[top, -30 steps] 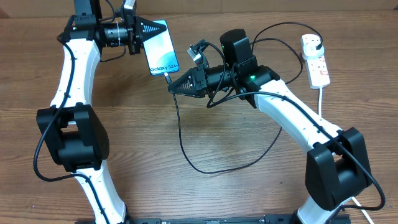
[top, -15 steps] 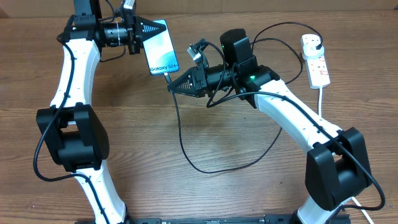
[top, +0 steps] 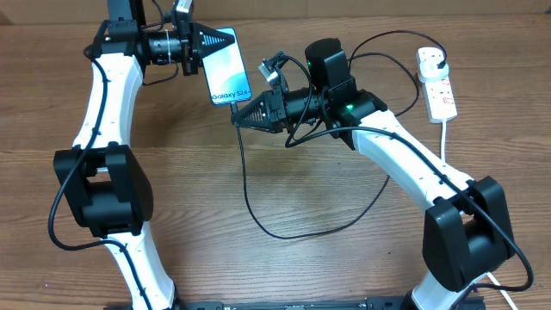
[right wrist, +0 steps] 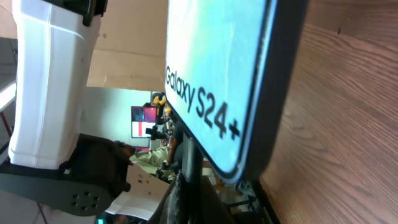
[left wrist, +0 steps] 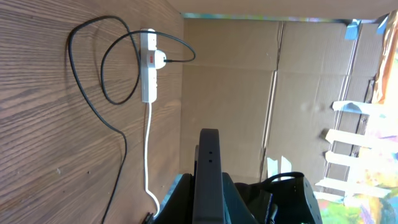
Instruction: Plug charger to phone and switch on socket
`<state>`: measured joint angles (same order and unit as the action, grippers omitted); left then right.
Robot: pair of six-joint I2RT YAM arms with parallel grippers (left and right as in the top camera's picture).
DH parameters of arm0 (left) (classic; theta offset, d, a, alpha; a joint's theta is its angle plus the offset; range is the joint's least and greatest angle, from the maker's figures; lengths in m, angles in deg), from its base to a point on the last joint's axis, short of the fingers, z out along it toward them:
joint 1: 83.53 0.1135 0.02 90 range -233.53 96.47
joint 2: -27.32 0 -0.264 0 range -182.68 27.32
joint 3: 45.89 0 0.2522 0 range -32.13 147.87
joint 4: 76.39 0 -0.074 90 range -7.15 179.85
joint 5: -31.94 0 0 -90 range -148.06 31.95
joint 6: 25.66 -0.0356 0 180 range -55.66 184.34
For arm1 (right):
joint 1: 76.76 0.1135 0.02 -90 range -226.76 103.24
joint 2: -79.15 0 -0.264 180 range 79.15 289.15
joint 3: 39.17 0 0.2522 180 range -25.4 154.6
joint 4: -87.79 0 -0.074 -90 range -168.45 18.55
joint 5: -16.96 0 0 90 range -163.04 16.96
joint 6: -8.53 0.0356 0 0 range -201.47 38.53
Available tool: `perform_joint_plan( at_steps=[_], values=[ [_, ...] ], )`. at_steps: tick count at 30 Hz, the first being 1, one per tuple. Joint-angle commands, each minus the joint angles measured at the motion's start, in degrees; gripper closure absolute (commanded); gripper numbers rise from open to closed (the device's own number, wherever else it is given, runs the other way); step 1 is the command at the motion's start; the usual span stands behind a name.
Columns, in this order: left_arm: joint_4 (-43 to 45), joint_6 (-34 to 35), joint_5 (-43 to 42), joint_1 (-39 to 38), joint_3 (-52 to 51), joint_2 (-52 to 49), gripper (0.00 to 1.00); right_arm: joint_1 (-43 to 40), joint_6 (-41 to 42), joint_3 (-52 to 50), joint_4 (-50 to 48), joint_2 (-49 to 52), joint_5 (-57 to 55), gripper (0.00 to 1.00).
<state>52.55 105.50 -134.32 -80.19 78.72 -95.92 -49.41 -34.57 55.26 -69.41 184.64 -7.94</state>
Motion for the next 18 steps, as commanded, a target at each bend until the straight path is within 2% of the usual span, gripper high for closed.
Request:
perform_joint_plan(
  at_steps=[1, 18],
  values=[
    [-0.13, -1.36, -3.26, -0.94, 0.85, -0.09, 0.95, -0.74, 0.92, 0.79, -0.63, 0.07, -3.3, 0.96],
    [-0.2, -1.55, -6.54, -2.32, 0.85, -0.09, 0.95, -0.76, 0.92, 0.76, -0.87, 1.09, -5.09, 0.96]
  ],
)
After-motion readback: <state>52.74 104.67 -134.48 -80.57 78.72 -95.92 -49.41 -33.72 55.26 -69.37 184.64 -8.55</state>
